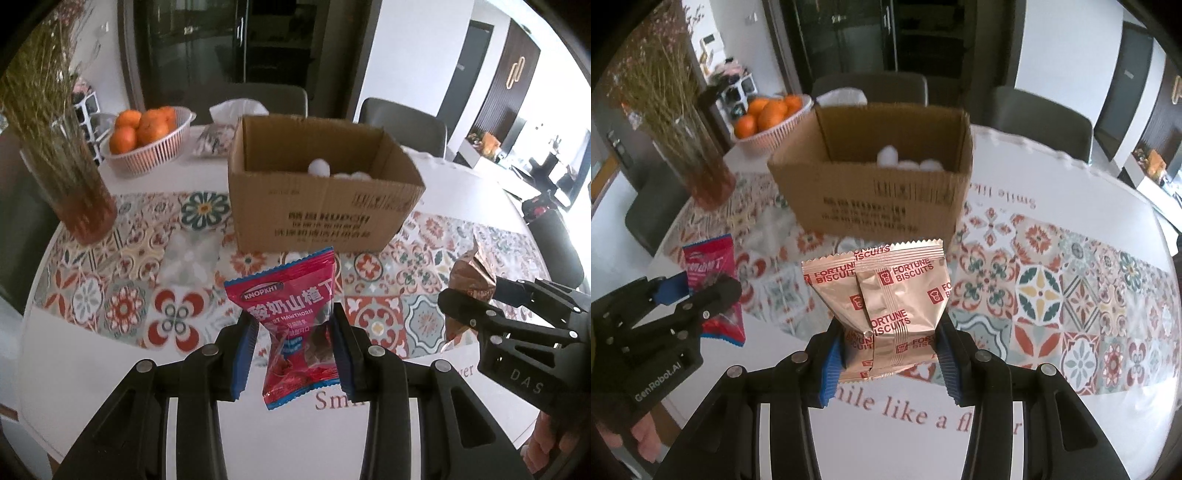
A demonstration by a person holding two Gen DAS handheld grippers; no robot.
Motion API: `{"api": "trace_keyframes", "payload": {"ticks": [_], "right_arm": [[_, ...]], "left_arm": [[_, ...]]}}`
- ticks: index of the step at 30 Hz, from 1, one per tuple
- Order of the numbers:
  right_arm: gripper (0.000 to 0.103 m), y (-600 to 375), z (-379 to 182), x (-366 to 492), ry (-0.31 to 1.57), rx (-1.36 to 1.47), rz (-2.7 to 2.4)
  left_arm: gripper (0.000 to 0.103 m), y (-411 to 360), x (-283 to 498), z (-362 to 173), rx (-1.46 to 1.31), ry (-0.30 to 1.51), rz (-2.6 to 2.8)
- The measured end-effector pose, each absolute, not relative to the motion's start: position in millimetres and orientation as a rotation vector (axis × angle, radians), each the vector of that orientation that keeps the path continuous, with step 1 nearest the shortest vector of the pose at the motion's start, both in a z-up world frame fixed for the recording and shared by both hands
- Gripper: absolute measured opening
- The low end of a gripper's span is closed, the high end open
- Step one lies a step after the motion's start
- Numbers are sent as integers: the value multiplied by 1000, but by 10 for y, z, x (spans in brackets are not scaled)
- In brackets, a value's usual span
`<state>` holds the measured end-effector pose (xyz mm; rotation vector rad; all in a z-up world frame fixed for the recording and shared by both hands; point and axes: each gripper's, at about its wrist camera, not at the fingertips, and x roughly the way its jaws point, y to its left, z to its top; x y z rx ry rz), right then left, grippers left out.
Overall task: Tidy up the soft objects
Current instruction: 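Lift the pink candy and biscuit packet and carry both over the box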
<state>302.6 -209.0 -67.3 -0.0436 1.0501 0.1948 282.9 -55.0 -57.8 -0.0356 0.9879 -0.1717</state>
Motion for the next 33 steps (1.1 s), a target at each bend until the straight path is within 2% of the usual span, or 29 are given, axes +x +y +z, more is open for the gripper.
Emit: {"api": "trace_keyframes", "payload": {"ticks": [13, 33], "right_arm": [[46, -1972, -314, 3182, 907, 39, 153], [46, -2003, 137, 3807, 804, 53, 126]], "left_arm": [[38, -430, 3087, -153, 27, 860, -234], [38, -516, 3781, 282, 51, 749, -284]]}}
